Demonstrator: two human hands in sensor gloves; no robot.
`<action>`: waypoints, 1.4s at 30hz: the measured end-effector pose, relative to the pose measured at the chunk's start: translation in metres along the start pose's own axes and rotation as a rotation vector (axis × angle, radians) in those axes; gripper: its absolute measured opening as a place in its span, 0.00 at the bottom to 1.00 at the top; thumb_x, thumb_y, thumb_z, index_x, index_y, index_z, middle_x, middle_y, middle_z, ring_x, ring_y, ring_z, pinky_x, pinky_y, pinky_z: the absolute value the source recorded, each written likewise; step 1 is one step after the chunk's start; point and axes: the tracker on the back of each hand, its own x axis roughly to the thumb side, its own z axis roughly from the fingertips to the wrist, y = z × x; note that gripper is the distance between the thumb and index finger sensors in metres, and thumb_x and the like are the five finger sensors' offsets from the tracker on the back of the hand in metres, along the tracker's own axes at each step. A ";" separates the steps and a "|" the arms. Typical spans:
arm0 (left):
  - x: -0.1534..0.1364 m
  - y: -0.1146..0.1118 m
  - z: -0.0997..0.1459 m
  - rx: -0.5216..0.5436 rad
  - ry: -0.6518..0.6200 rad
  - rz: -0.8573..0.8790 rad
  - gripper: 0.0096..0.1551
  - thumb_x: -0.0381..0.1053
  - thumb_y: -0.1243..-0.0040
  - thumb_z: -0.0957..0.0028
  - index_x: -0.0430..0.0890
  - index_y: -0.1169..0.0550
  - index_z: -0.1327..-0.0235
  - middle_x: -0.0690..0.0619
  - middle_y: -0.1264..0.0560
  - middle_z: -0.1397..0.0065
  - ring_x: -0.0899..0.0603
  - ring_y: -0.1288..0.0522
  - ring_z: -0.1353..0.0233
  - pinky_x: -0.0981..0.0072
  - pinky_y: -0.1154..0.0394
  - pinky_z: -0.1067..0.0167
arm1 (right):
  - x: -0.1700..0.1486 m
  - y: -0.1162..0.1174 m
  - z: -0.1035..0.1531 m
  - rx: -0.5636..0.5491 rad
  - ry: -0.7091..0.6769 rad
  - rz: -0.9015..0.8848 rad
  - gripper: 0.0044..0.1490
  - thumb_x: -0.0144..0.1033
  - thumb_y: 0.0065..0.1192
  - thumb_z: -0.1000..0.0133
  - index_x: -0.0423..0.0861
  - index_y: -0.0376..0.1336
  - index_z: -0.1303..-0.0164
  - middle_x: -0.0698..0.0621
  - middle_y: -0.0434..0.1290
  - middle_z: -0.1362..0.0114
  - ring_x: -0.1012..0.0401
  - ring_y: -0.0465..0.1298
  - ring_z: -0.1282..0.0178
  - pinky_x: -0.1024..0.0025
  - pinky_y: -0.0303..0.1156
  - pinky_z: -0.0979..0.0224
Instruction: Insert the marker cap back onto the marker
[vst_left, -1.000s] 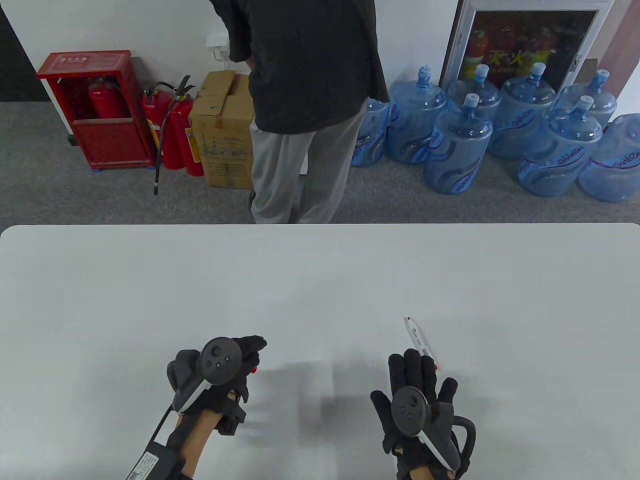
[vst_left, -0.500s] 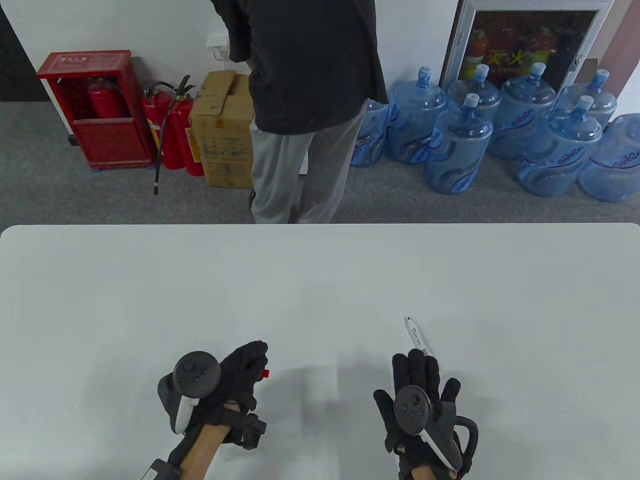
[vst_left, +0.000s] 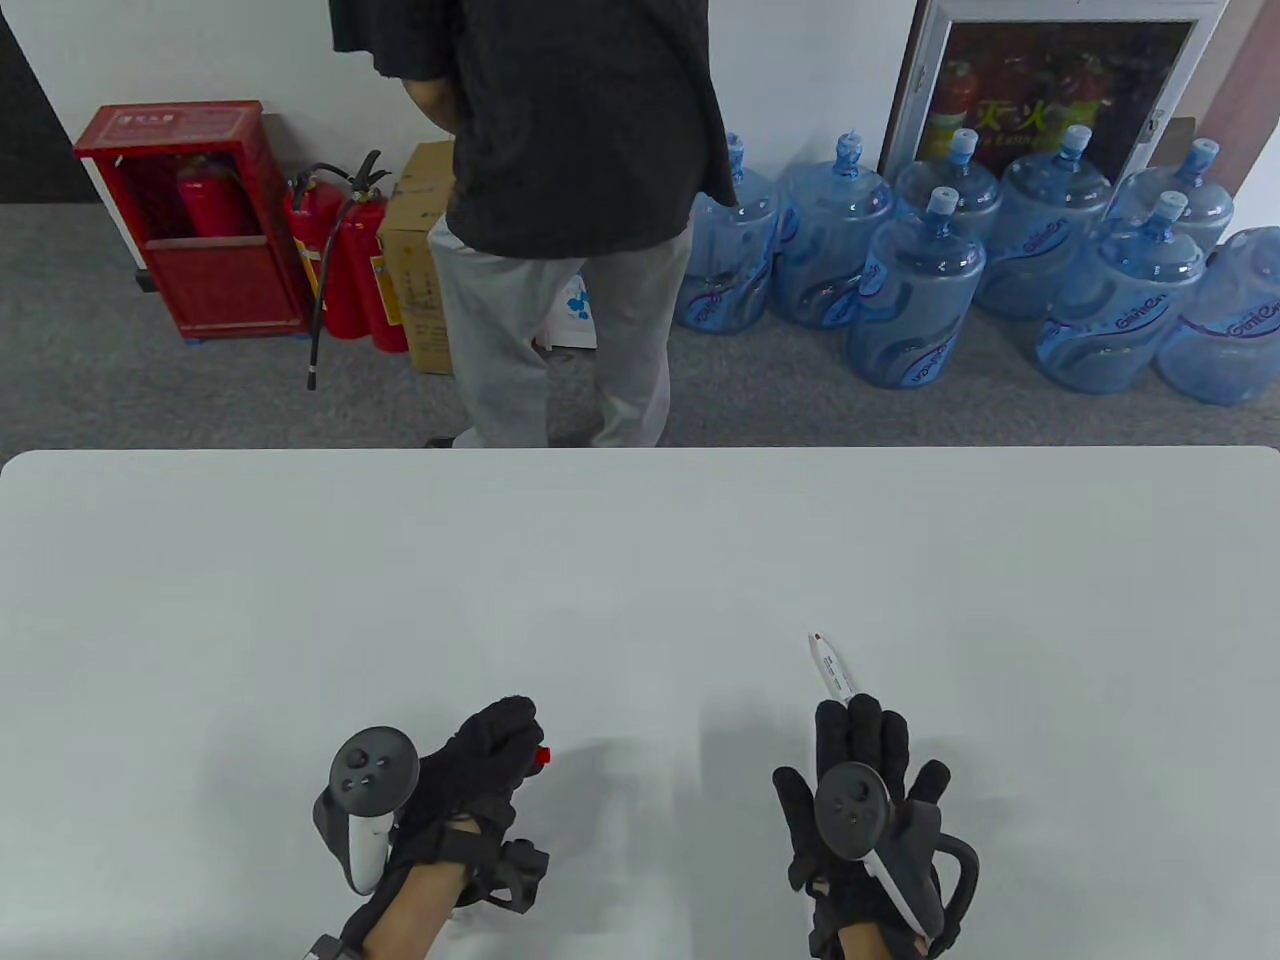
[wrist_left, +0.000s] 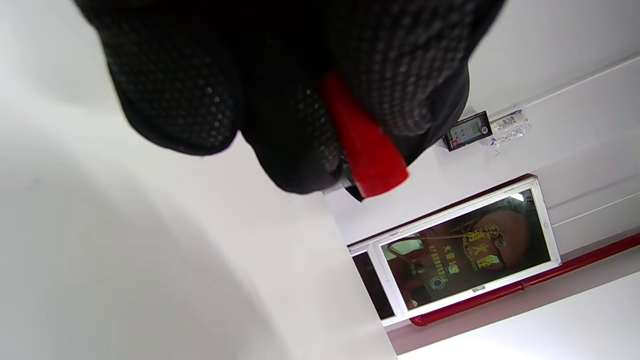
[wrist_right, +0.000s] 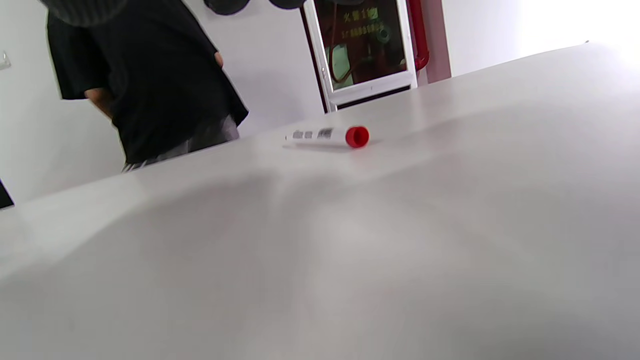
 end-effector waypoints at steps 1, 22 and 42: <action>-0.001 -0.001 0.001 -0.014 0.004 0.020 0.28 0.46 0.27 0.57 0.55 0.20 0.40 0.54 0.14 0.37 0.48 0.08 0.47 0.52 0.13 0.46 | 0.001 -0.004 -0.003 -0.019 0.017 -0.009 0.51 0.70 0.39 0.51 0.61 0.37 0.19 0.55 0.37 0.11 0.54 0.40 0.12 0.41 0.38 0.22; -0.005 0.004 0.007 0.003 0.069 0.095 0.23 0.52 0.32 0.55 0.56 0.18 0.45 0.56 0.12 0.44 0.52 0.07 0.58 0.58 0.11 0.52 | 0.014 -0.004 -0.112 0.102 0.284 0.387 0.49 0.68 0.55 0.54 0.60 0.52 0.22 0.56 0.63 0.16 0.56 0.69 0.19 0.41 0.58 0.20; -0.003 0.000 0.005 -0.033 0.059 0.061 0.28 0.45 0.26 0.57 0.56 0.20 0.41 0.55 0.15 0.37 0.47 0.08 0.47 0.53 0.14 0.45 | 0.017 0.029 -0.128 0.054 0.253 0.445 0.32 0.51 0.70 0.56 0.56 0.71 0.40 0.56 0.82 0.39 0.58 0.84 0.43 0.44 0.68 0.25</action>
